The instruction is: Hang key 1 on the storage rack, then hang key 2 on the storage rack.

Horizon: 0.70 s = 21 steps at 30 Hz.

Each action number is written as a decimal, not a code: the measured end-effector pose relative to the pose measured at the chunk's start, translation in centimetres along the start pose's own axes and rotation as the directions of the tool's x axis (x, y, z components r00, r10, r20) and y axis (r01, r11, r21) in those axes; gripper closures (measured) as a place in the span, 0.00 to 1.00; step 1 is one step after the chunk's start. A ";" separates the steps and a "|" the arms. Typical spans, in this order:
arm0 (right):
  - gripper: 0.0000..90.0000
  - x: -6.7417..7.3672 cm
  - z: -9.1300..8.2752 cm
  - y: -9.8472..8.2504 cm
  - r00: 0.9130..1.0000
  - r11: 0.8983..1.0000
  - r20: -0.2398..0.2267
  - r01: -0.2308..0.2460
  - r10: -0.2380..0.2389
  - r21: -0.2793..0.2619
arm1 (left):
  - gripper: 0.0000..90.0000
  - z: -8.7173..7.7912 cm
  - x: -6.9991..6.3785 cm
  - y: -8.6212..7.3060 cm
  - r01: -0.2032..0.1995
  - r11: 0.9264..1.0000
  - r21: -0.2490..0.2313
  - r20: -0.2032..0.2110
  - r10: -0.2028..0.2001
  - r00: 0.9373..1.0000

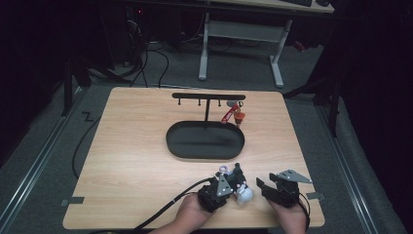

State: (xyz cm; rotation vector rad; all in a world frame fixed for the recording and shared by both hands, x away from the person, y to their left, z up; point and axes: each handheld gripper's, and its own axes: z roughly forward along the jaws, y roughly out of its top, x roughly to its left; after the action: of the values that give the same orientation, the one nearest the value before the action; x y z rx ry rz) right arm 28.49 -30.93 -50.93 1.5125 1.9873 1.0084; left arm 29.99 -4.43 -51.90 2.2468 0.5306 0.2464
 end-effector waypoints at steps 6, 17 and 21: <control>0.46 0.0 0.4 -0.1 1.000 1.000 -0.003 -0.004 0.004 0.018 | 0.86 -4.3 5.0 -2.8 0.061 0.998 -0.033 -0.126 -0.065 0.990; 0.48 -0.1 0.5 -0.1 0.999 0.999 0.031 -0.014 0.013 0.053 | 0.61 -12.2 15.0 -8.7 0.168 0.984 -0.050 -0.384 -0.175 0.907; 0.48 0.0 0.6 -0.1 0.999 0.998 0.045 -0.004 0.002 0.064 | 0.52 -13.0 16.4 -11.2 0.207 0.976 -0.061 -0.435 -0.213 0.875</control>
State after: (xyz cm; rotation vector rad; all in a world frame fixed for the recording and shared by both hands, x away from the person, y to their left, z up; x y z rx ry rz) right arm 28.89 -30.75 -51.41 1.5582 2.0045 0.9125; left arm 36.88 18.24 -51.56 2.0991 1.0037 0.6524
